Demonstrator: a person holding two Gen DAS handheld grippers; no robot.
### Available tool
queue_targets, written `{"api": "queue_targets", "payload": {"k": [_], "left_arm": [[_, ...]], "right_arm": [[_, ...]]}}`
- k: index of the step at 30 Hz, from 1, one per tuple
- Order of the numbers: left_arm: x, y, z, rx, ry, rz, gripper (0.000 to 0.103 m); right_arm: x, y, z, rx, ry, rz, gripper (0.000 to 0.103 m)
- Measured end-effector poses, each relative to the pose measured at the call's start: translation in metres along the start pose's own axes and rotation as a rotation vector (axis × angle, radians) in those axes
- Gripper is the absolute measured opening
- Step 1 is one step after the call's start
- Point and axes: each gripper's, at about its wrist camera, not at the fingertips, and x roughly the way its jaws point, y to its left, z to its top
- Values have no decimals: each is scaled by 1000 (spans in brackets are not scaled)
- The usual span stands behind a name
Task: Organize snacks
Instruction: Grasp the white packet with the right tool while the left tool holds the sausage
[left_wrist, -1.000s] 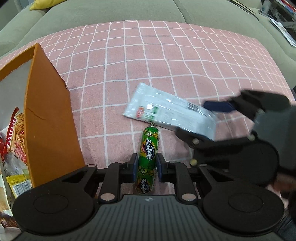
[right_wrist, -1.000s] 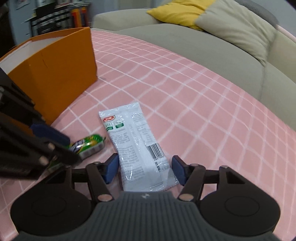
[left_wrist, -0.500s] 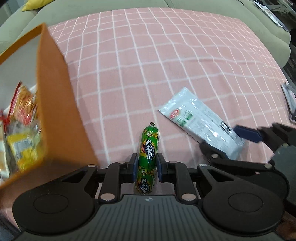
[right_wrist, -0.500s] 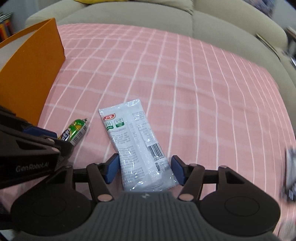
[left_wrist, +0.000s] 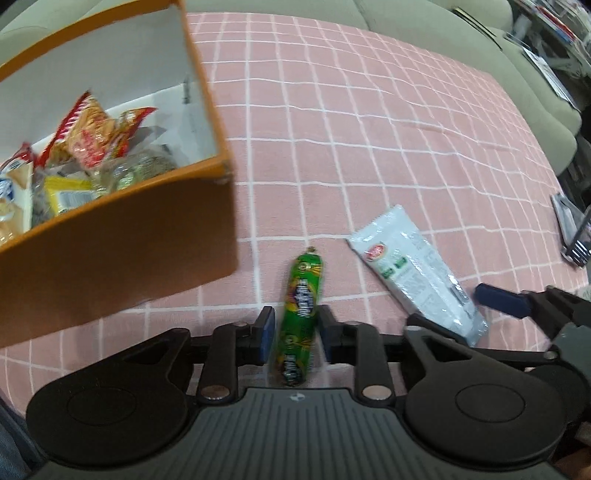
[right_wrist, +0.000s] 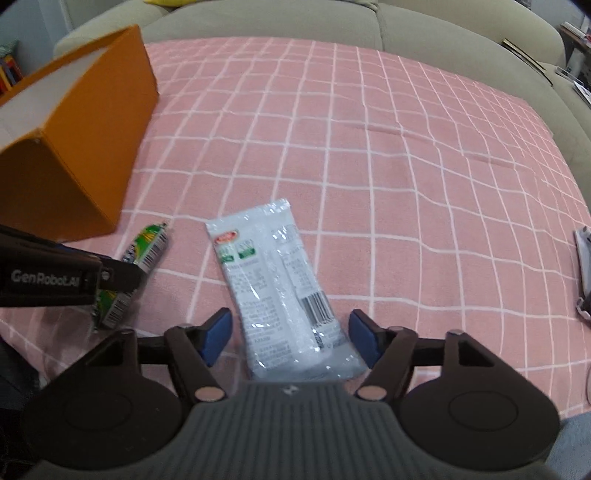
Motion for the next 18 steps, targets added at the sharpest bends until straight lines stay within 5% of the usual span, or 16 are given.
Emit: {"api": "queue_targets", "payload": {"k": [4, 12, 18], "left_arm": [[5, 7, -4, -27, 30, -36, 40], [6, -7, -11, 63, -4, 14, 39], [9, -20, -12, 124, -44, 31, 26]], "right_arm": [[0, 2, 7, -116, -38, 42, 81], [21, 0, 14, -231, -65, 95, 80], [29, -1, 13, -231, -62, 124, 76]]}}
